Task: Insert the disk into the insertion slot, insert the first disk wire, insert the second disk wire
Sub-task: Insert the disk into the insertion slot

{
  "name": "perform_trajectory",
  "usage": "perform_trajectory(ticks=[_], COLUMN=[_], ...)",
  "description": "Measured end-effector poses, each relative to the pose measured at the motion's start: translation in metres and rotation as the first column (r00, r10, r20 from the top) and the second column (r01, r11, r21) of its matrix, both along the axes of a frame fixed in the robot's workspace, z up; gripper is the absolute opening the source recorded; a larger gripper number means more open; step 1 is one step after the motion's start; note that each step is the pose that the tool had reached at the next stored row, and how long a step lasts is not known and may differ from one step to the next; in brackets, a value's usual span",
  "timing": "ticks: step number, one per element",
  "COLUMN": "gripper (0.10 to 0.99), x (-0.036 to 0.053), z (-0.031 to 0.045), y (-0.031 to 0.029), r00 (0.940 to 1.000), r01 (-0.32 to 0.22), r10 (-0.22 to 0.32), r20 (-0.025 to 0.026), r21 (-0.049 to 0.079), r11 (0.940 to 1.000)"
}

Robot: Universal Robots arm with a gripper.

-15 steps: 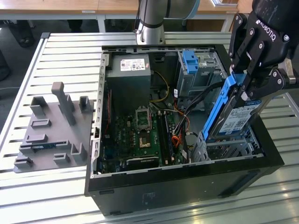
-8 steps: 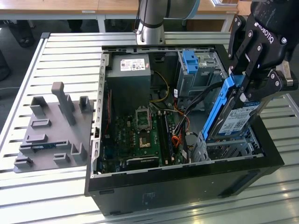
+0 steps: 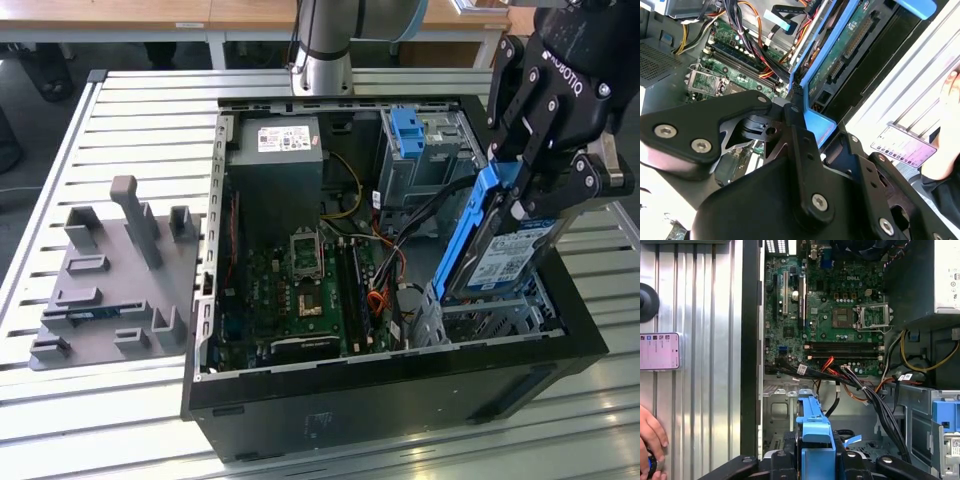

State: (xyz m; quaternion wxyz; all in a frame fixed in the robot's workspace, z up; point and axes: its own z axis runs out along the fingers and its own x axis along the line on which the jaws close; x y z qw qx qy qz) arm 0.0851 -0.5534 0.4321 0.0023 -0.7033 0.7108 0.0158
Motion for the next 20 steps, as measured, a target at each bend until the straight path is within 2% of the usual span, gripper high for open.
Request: perform_trajectory(ticks=[16, 20], gripper=[0.365, 0.365], x=[-0.0023, -0.0024], z=[0.0007, -0.0005], y=[0.0014, 0.0014], r00=[0.9996, 0.9996], r01=[0.028, 0.028], r10=[-0.028, -0.028], r20=[-0.0001, -0.0019], r21=[0.0, 0.0], r11=[0.9996, 0.9996])
